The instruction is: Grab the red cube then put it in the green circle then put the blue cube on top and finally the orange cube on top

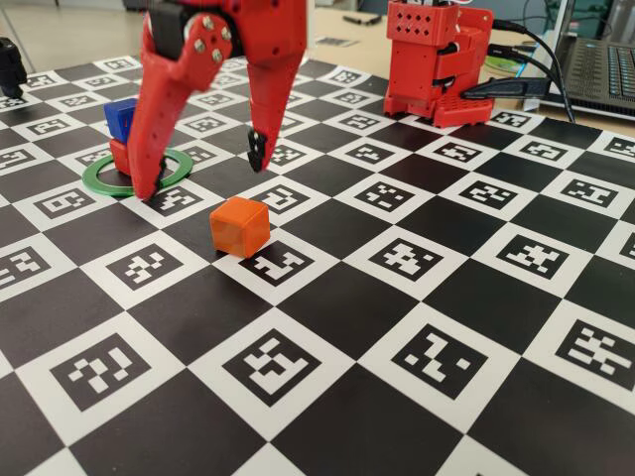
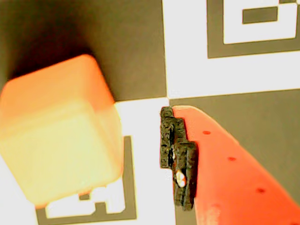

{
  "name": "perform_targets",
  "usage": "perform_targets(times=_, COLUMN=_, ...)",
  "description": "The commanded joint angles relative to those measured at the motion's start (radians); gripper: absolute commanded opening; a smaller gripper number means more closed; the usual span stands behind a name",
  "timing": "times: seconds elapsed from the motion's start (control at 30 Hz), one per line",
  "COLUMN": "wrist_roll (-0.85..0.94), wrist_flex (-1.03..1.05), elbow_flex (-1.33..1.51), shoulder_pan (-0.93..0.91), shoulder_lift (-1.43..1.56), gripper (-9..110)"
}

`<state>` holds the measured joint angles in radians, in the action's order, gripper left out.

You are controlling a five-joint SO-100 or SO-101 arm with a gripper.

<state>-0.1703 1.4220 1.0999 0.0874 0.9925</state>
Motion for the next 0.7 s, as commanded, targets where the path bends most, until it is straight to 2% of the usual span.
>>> perform_targets(times=0.0, wrist_roll=-0.002, wrist_flex=-0.049, elbow_flex=0.014, shoulder_pan=0.012, shoulder_lift=0.04, gripper=47)
perform_targets(times=0.67, wrist_roll=0.015, wrist_flex=-0.14, elbow_flex=0.061, shoulder_pan=0.048, shoulder_lift=0.0, gripper=47)
